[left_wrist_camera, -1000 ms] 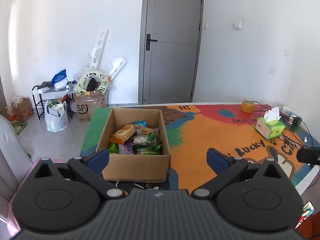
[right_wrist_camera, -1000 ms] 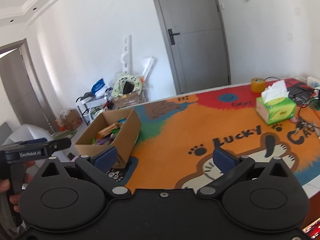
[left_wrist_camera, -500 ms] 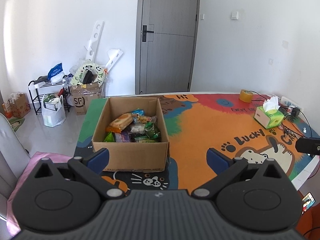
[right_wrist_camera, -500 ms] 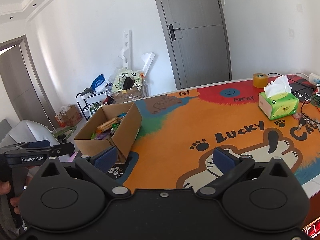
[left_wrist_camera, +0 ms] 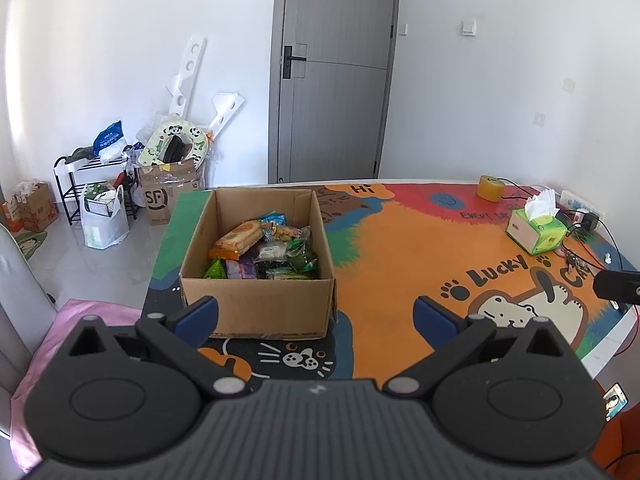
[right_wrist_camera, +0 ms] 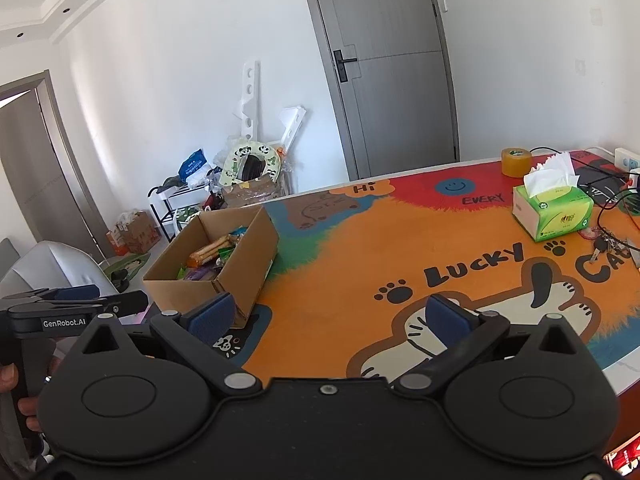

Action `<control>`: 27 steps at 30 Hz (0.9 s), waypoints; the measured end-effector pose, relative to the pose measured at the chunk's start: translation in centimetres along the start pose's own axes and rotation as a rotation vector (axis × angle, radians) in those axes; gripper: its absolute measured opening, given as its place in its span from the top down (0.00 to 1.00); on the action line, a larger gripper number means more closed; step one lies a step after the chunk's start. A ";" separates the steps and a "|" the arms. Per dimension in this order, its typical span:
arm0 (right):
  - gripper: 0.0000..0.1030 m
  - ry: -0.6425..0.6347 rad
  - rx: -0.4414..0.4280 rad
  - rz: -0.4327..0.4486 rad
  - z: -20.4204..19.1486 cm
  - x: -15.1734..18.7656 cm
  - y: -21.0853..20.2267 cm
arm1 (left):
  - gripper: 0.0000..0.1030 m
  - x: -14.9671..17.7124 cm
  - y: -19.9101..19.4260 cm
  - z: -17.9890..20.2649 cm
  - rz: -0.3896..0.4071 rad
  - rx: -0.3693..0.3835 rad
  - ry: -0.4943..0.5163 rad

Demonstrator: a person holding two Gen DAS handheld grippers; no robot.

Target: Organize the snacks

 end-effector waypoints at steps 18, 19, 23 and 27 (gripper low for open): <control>0.00 0.008 0.030 0.018 0.6 -0.3 -0.3 | 0.00 -0.3 -0.3 0.6 0.019 0.018 0.006; 0.00 0.010 0.031 0.020 0.6 -0.3 -0.4 | 0.00 -0.3 -0.4 0.7 0.019 0.020 0.006; 0.00 0.004 0.033 0.029 0.5 -0.4 -0.7 | 0.00 -0.4 -0.3 1.0 0.020 0.024 0.004; 0.00 0.006 0.040 0.031 0.7 -0.5 -0.8 | 0.00 -0.5 -0.7 1.1 0.033 0.036 -0.002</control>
Point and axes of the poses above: each gripper's, at about its wrist camera, not at the fingertips, and y roughly the way its jaws point, z to its right, x to its underside, the point moved 1 cm from there along y, roughly the way its jaws point, and after that the axes turned 1 degree about -x, right-handed, at the moved point
